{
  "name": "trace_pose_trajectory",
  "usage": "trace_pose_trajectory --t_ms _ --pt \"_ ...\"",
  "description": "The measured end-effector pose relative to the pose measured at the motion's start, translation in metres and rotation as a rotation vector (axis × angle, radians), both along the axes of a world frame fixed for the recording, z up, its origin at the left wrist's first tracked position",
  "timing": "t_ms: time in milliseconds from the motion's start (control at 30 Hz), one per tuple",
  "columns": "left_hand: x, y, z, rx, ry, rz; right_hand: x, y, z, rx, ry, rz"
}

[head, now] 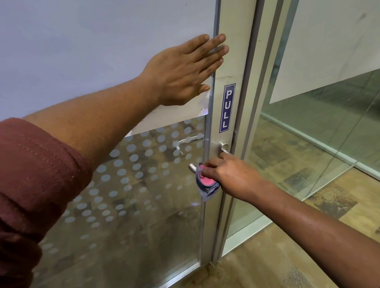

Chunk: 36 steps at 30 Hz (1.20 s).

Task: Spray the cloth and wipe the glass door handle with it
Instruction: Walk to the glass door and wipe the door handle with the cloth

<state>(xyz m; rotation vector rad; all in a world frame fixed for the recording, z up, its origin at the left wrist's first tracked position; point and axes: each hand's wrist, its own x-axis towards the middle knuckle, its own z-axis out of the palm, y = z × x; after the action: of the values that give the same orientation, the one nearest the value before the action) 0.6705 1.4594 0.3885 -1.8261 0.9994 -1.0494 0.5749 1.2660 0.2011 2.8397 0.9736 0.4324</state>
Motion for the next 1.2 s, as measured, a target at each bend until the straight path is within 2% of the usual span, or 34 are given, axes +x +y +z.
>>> trace_pose_trajectory --t_ms 233,433,600,800,1000,1100,1200 --pt "0.0 -0.001 -0.001 0.008 -0.012 0.006 0.007 -0.013 0.035 0.082 0.016 0.022" --pt "0.0 0.0 0.0 0.014 -0.018 0.007 0.011 0.024 0.007 -0.001 -0.059 0.08" --pt "0.0 0.0 0.0 0.012 0.0 0.006 -0.001 0.001 -0.013 0.119 -0.074 0.047" --pt "-0.001 -0.001 0.001 0.006 0.006 0.017 0.01 -0.052 -0.001 0.455 0.126 -0.206" --pt "-0.001 -0.001 0.0 0.014 0.011 0.019 0.049 -0.058 0.023 0.373 0.291 -0.305" --pt "-0.001 -0.002 0.0 0.011 0.014 0.024 0.055 -0.055 0.025 0.43 0.41 -0.357" --pt "-0.002 -0.001 0.001 0.01 0.012 0.022 0.047 -0.056 0.024 0.685 0.545 -0.425"
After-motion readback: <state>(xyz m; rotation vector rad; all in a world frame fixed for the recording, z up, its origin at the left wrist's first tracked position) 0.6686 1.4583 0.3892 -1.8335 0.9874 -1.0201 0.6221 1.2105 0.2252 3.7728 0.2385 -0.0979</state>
